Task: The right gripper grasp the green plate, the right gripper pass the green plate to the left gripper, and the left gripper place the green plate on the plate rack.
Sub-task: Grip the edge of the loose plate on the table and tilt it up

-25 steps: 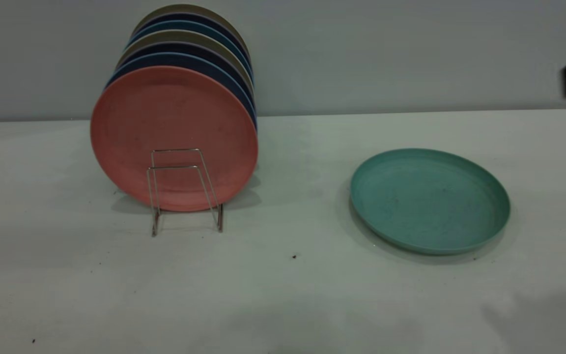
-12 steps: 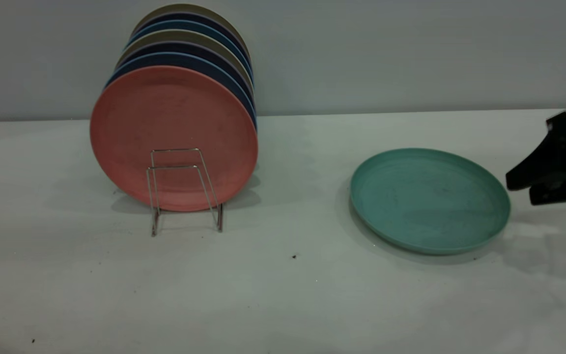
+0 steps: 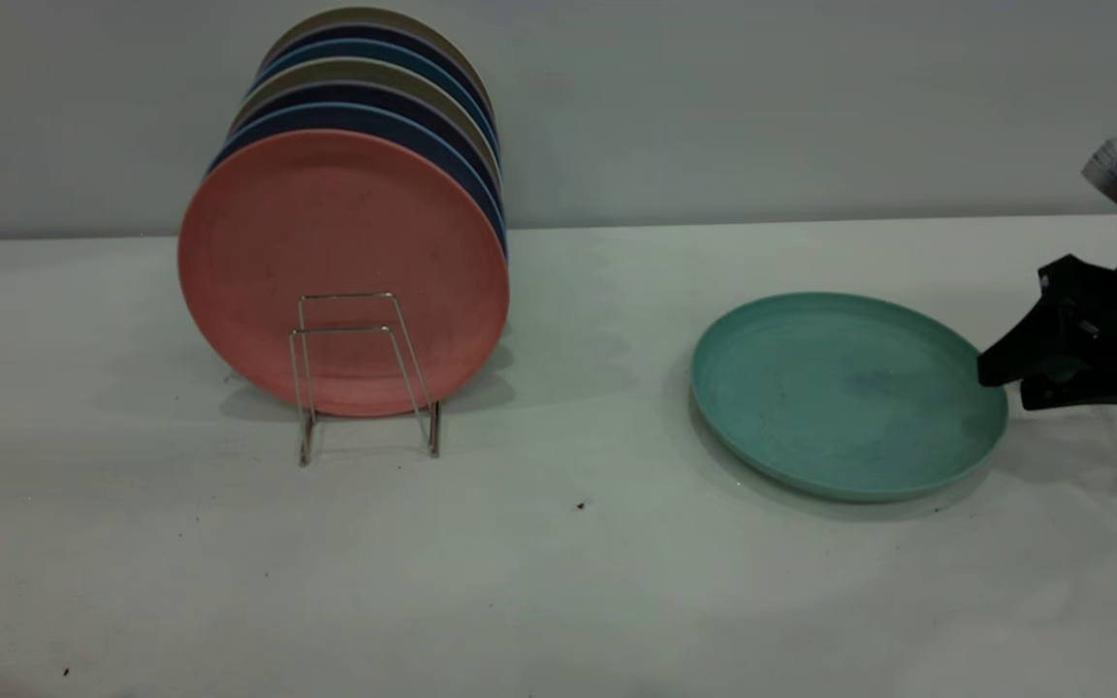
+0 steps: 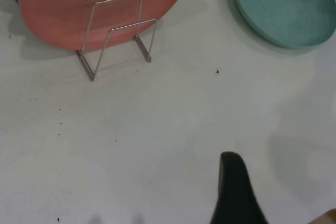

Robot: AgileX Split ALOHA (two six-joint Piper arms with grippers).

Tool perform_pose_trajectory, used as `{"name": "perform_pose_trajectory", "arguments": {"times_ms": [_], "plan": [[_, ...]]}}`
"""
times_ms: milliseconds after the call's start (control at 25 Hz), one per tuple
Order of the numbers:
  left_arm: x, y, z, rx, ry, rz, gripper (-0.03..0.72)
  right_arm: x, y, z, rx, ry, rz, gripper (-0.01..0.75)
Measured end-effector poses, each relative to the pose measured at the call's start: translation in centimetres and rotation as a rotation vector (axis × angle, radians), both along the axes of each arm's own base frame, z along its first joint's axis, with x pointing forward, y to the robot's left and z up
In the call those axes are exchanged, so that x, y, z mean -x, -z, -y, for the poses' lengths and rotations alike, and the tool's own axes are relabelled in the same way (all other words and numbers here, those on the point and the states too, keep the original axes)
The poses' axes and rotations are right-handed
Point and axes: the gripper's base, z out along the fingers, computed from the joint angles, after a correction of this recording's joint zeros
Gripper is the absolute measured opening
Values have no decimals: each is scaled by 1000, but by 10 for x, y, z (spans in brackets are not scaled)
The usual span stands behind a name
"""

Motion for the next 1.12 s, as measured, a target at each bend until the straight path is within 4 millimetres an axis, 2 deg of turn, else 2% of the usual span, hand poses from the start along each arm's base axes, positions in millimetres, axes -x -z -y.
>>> {"name": "perform_pose_trajectory", "arguments": {"times_ms": [240, 600, 720, 880, 920, 1120], "plan": [[0, 0, 0, 3, -2, 1, 487, -8, 5, 4, 35, 21, 8, 421], [-1, 0, 0, 2, -6, 6, 485, -10, 23, -18, -16, 26, -34, 405], [-1, -1, 0, 3, -7, 7, 485, -10, 25, -17, -17, 50, -43, 321], [-1, -1, 1, 29, -16, 4, 485, -10, 27, -16, -15, 75, -58, 69], [-2, -1, 2, 41, -21, -3, 485, -10, 27, -16, -17, 79, -59, 39], [-16, 10, 7, 108, -17, -64, 485, -8, 20, -20, -17, -13, -52, 19]]}}
